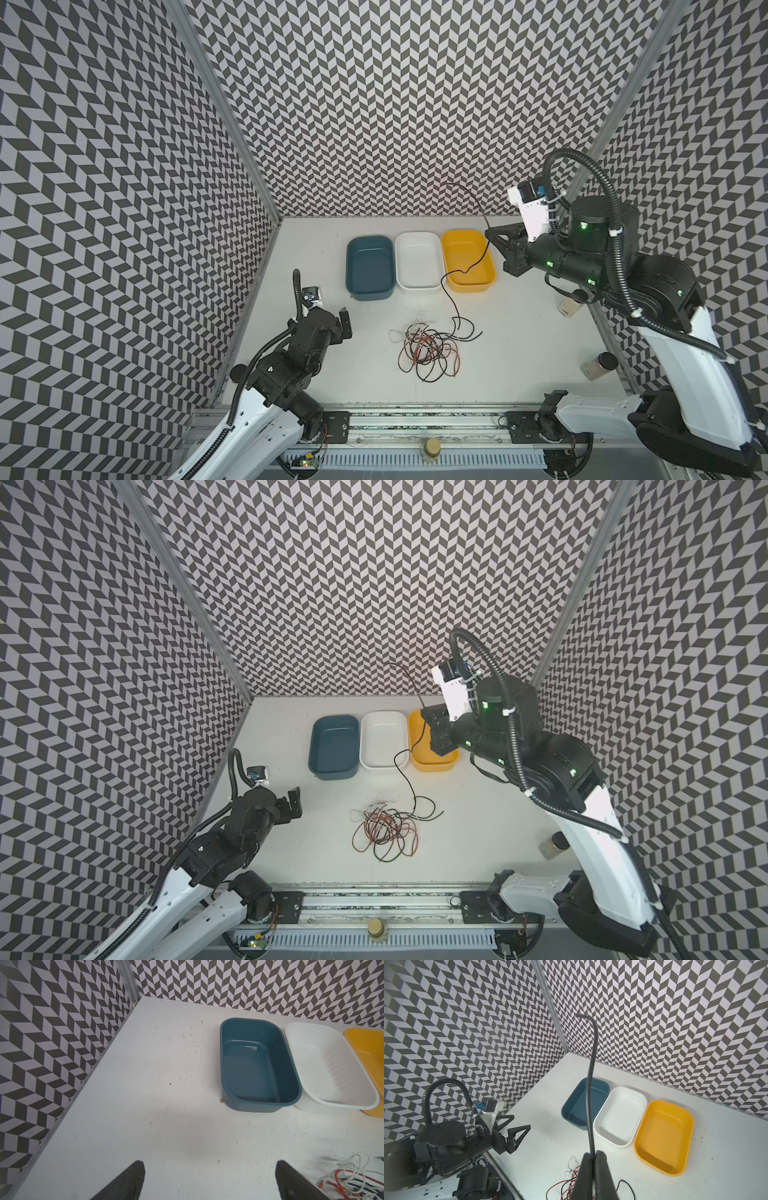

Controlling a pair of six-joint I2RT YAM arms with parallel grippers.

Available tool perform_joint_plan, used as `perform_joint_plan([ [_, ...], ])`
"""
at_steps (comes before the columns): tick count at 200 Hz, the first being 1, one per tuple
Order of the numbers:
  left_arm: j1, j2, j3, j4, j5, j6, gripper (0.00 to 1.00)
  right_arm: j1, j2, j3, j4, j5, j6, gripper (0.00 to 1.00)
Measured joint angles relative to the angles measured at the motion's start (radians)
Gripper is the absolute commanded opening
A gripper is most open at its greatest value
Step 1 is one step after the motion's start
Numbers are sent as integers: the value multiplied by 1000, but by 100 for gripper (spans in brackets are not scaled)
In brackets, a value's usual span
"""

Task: Untangle the cables
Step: 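Lift the black wire with the right gripper, pulling it free of the pile, then lower the black wire into the white bin with the right gripper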

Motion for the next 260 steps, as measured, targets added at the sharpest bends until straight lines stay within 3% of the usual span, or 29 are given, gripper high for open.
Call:
perform_joint_plan([
  [90,-6,-4,-13,22,-13,5,100,-55,144,23,103,-76,11,0],
  [148,-6,-14,-13,35,-14,13,100,-87,301,153,149,-138,15,0],
  [221,-6,-16,-13,42,-13,16,100,-204,448,232,248,-235,60,0],
  [260,-6,-29,-16,43,-13,16,100,-210,500,190,288,-276,68,0],
])
